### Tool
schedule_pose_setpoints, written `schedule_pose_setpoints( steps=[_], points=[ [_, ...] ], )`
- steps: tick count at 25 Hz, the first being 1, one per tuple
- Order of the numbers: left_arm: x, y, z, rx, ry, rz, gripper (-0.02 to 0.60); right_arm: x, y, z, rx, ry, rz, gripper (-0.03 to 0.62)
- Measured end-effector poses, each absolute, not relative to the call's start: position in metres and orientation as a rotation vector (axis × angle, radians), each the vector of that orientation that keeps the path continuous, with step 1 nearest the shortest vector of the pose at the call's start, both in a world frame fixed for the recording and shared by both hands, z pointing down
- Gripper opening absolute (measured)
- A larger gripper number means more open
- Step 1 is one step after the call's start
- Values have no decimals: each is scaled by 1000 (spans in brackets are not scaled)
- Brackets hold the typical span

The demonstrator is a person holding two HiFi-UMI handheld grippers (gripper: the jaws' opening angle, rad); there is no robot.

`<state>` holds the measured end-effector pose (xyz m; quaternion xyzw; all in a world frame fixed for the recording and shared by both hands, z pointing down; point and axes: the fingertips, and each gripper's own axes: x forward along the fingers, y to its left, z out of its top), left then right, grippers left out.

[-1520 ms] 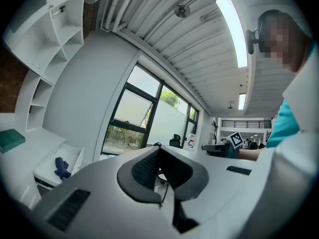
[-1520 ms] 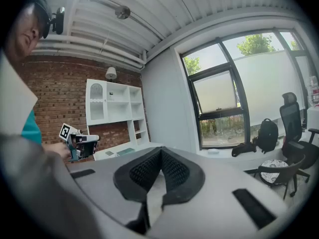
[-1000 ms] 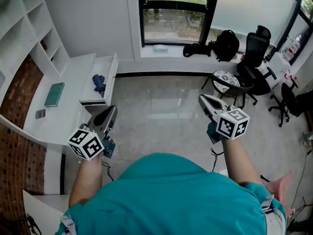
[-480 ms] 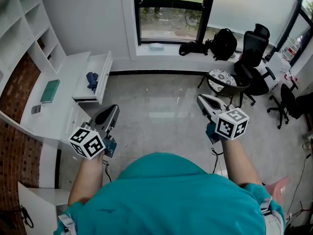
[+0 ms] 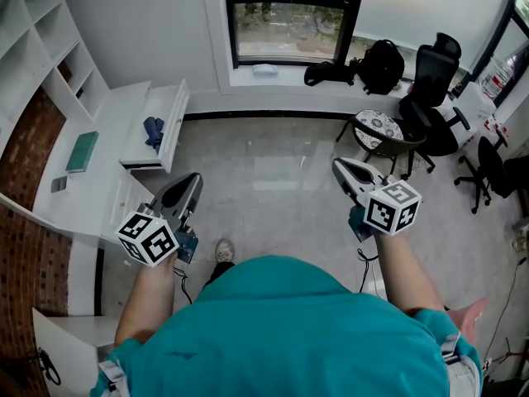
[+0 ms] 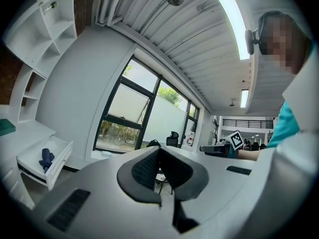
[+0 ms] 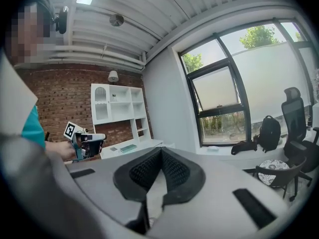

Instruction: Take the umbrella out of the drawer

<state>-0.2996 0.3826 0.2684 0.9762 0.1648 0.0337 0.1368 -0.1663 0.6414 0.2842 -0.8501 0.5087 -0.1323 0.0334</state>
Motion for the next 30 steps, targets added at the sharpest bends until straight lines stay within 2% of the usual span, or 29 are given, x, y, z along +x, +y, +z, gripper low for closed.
schedule_pose_setpoints(
  steps=[8,20,30],
  points=[
    [-235,320,285,2816,558,85,15,-113,583,291,-2689,1513,-425,21],
    [-78,139,273,2842,748,96,15,15,391,273,-2739,1410,-370,21],
    [-14,48,284,2820,796,142,15,87,301,277,-2750,1354,-409,21]
  ],
)
